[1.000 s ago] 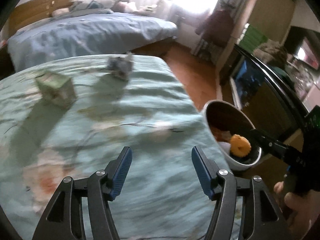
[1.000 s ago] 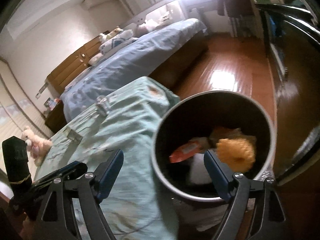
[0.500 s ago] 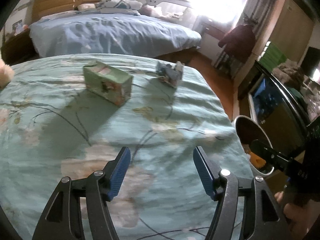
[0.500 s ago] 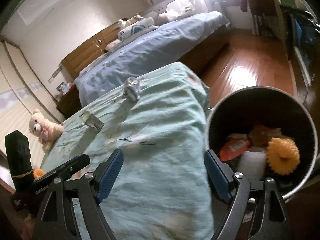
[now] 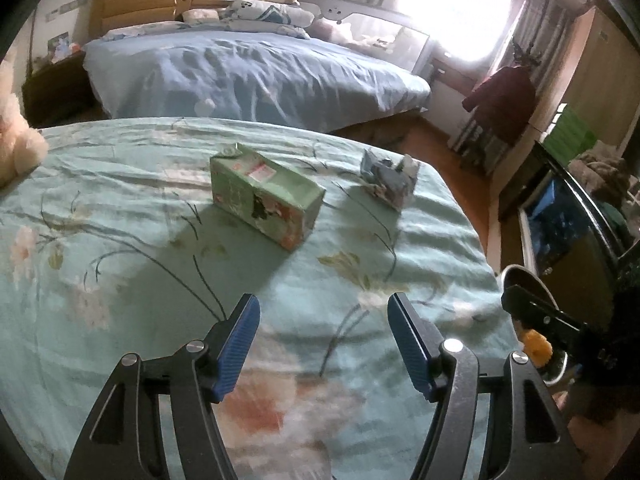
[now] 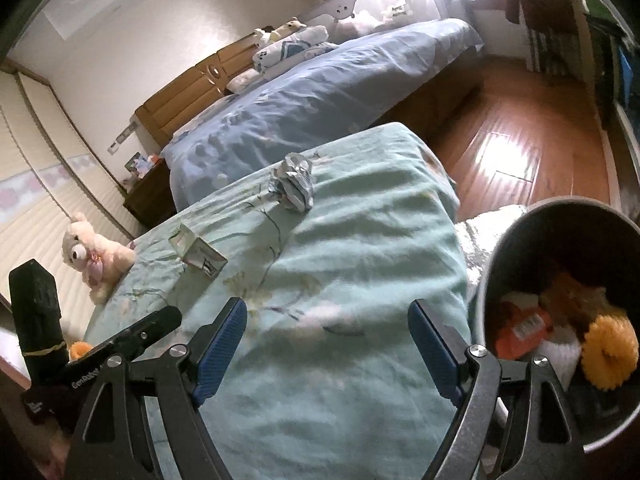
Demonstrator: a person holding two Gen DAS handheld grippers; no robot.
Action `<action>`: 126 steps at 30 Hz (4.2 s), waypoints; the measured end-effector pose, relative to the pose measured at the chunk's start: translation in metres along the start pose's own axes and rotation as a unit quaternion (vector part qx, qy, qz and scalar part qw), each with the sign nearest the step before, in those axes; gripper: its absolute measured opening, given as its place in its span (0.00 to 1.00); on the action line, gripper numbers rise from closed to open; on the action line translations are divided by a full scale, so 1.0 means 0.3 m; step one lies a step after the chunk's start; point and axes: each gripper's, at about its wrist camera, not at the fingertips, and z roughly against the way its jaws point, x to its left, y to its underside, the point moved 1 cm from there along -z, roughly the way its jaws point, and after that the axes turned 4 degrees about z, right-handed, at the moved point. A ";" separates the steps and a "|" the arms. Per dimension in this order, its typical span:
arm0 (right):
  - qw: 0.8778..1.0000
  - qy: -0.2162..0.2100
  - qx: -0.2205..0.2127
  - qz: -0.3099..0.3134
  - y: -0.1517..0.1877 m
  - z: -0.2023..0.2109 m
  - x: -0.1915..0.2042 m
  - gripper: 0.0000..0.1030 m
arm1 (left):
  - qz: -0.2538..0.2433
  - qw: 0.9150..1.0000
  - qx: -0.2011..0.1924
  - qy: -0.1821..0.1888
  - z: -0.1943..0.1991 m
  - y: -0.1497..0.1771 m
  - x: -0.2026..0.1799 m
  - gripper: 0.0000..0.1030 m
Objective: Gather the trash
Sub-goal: 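Grasp the green juice carton with the left tool while the right grasps the crumpled foil, then lift the carton and foil and carry both tools over the bin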
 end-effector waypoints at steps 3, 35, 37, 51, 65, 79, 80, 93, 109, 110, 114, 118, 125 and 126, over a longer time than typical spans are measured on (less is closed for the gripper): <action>1.000 -0.003 0.003 0.007 -0.024 -0.030 0.012 0.82 | 0.002 1.000 0.000 -0.004 -0.028 -0.027 0.004 0.64; 0.998 -0.005 0.030 0.055 -0.239 -0.385 0.052 0.53 | 0.036 0.997 -0.008 -0.071 -0.278 -0.172 0.068 0.44; 0.998 -0.001 0.031 0.057 -0.244 -0.394 0.053 0.36 | 0.026 0.998 -0.011 -0.063 -0.257 -0.168 0.073 0.36; 0.998 -0.025 0.012 0.053 -0.127 -0.218 0.119 0.16 | -0.014 1.000 -0.003 -0.008 -0.077 -0.086 0.154 0.28; 0.999 -0.039 -0.004 0.031 0.065 -0.022 0.167 0.16 | -0.065 0.998 0.003 0.021 0.074 0.057 0.097 0.28; 0.999 -0.026 -0.019 0.011 0.157 0.109 0.114 0.16 | -0.103 0.994 0.006 0.041 0.118 0.119 -0.014 0.28; 0.999 -0.025 -0.021 0.009 0.160 0.116 0.108 0.15 | -0.105 0.994 0.006 0.042 0.121 0.122 -0.021 0.28; 1.000 -0.017 -0.026 0.000 0.194 0.155 0.070 0.16 | -0.125 0.991 0.010 0.045 0.116 0.156 -0.084 0.28; 1.000 0.005 0.005 0.017 0.250 0.135 0.043 0.57 | -0.204 0.975 0.079 0.050 0.077 0.179 -0.048 0.31; 1.000 0.003 0.003 0.020 0.253 0.143 0.044 0.60 | -0.200 0.976 0.078 0.047 0.080 0.181 -0.044 0.35; 0.999 0.010 0.001 0.034 0.259 0.161 0.050 0.64 | -0.165 0.984 0.057 0.032 0.101 0.191 -0.027 0.57; 0.999 0.015 0.002 0.029 0.243 0.148 0.035 0.67 | -0.130 0.991 0.036 0.022 0.106 0.204 -0.034 0.69; 0.999 0.024 0.008 0.036 0.203 0.089 0.051 0.66 | -0.116 0.993 0.015 -0.003 0.067 0.199 -0.062 0.57; 0.999 0.027 0.013 0.040 0.201 0.075 0.057 0.66 | -0.116 0.993 0.019 0.001 0.057 0.197 -0.060 0.45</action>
